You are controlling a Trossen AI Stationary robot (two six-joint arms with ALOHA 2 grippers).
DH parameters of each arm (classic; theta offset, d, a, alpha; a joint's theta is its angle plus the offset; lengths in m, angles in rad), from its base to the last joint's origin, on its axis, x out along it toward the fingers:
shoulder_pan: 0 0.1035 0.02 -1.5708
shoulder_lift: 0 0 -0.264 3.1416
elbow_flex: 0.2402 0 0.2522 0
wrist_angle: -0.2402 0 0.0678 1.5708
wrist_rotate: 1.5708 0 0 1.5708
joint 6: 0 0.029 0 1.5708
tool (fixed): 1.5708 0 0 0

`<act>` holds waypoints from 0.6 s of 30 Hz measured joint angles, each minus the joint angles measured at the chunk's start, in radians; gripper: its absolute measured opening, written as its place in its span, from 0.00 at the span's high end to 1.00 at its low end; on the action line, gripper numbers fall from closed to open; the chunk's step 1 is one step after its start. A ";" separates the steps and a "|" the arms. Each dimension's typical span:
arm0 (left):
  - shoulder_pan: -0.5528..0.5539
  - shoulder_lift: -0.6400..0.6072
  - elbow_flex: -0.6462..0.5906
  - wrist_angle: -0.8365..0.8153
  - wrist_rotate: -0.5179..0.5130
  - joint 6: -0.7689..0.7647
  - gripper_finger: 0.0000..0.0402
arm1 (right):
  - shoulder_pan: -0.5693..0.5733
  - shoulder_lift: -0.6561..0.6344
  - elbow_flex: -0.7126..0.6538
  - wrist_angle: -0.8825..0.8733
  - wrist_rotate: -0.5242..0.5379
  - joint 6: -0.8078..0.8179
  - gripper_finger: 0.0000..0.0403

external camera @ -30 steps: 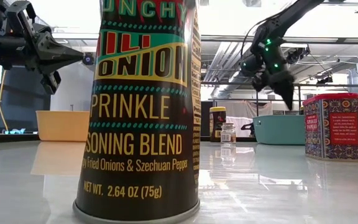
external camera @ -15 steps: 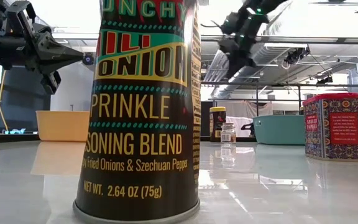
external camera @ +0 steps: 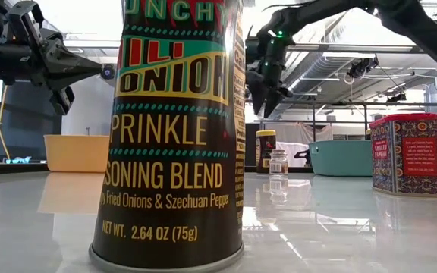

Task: Sort spices by type
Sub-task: Put the top yellow seasoning bottle into the green bin

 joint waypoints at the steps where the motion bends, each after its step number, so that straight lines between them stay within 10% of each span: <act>1: 0.000 0.000 0.000 0.000 0.000 0.000 1.00 | 0.005 0.000 0.002 -0.007 0.008 -0.010 0.40; 8: 0.000 0.000 0.000 0.000 0.000 0.000 1.00 | 0.046 0.000 -0.036 -0.053 0.066 -0.011 0.21; 18: 0.000 0.000 0.000 0.000 0.000 0.000 1.00 | 0.068 0.026 -0.060 -0.040 0.111 0.113 0.19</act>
